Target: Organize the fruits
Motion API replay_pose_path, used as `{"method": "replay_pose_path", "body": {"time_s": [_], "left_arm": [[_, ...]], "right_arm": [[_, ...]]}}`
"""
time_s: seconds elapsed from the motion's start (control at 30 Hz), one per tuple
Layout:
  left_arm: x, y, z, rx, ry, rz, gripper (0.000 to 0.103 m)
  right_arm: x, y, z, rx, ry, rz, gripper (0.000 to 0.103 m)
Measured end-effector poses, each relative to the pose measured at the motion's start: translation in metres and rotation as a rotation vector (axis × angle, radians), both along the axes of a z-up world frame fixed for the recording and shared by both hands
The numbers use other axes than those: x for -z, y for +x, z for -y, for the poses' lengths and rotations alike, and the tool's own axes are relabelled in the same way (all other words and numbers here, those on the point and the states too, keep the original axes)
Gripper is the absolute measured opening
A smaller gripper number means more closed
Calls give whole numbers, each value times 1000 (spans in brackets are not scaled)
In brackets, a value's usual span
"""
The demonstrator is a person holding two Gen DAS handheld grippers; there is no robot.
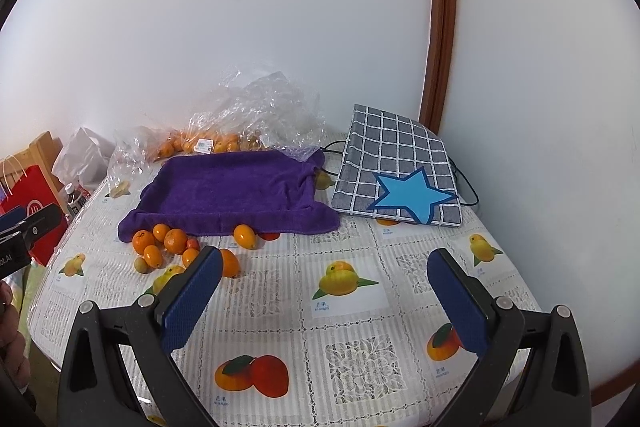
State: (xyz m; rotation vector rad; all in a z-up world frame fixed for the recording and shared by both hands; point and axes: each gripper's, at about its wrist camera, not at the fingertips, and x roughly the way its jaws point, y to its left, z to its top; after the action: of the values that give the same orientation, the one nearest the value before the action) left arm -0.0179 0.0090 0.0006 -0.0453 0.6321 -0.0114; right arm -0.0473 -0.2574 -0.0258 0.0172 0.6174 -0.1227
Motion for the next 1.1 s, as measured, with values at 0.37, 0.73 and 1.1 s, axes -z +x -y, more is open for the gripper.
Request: {"method": "replay_pose_path", "body": {"time_s": [0.37,0.73,1.1], "left_arm": [[3,-2,-5,4,-4,-2,103],[3,0,4,9,0,-9,103],[2,0,6,7,4,-10,103]], "right_arm": [[0,1,-2,5,-1,4,101],[-2,-1,-2,9,3,6,101],[-2,-2,1,13,13,6,101]]}}
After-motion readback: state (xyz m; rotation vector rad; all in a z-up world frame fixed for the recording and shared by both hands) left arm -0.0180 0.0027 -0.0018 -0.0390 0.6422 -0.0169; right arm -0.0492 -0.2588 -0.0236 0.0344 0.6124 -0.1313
